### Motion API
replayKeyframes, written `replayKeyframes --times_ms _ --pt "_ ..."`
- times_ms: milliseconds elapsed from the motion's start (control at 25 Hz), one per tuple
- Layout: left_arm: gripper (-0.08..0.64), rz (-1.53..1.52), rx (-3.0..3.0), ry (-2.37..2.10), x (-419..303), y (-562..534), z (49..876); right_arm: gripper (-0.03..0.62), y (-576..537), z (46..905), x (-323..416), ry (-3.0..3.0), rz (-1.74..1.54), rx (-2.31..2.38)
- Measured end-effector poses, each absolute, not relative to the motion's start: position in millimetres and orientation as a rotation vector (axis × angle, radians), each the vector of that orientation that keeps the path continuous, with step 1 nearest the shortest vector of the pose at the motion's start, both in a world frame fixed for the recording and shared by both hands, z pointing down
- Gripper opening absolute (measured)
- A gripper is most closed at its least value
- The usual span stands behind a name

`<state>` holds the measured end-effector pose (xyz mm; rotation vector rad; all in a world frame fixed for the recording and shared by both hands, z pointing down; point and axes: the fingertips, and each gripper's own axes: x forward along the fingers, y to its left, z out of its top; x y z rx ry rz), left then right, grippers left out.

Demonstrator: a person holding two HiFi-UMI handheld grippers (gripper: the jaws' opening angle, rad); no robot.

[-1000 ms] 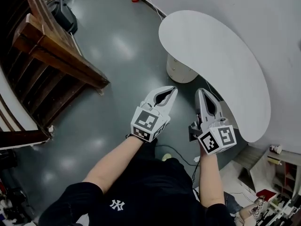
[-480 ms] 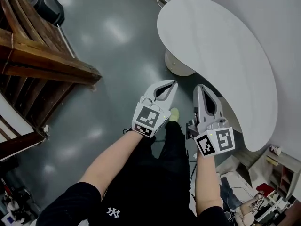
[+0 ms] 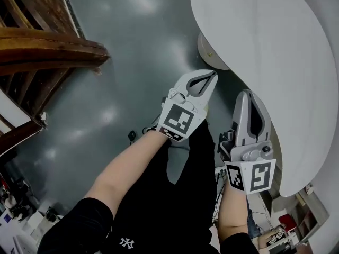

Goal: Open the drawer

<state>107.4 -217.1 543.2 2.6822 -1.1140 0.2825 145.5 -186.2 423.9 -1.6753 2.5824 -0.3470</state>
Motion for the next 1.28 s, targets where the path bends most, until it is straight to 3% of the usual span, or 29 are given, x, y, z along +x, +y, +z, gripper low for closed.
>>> replayKeyframes --times_ms 560,840,1280 --pt "0.013 0.257 2.759 -1.093 121.4 -277.0 663.2 0.014 -213.3 505.9 137.9 2.548 -0.22 -1.657" --pt "0.101 0.281 2.812 -1.087 133.0 -302.2 690.7 0.014 -216.7 515.1 143.3 2.522 -0.17 -1.665" --pt "0.115 0.335 2.833 -1.062 152.9 -319.6 719.9 0.014 -220.4 521.9 154.8 2.532 -0.152 -1.665"
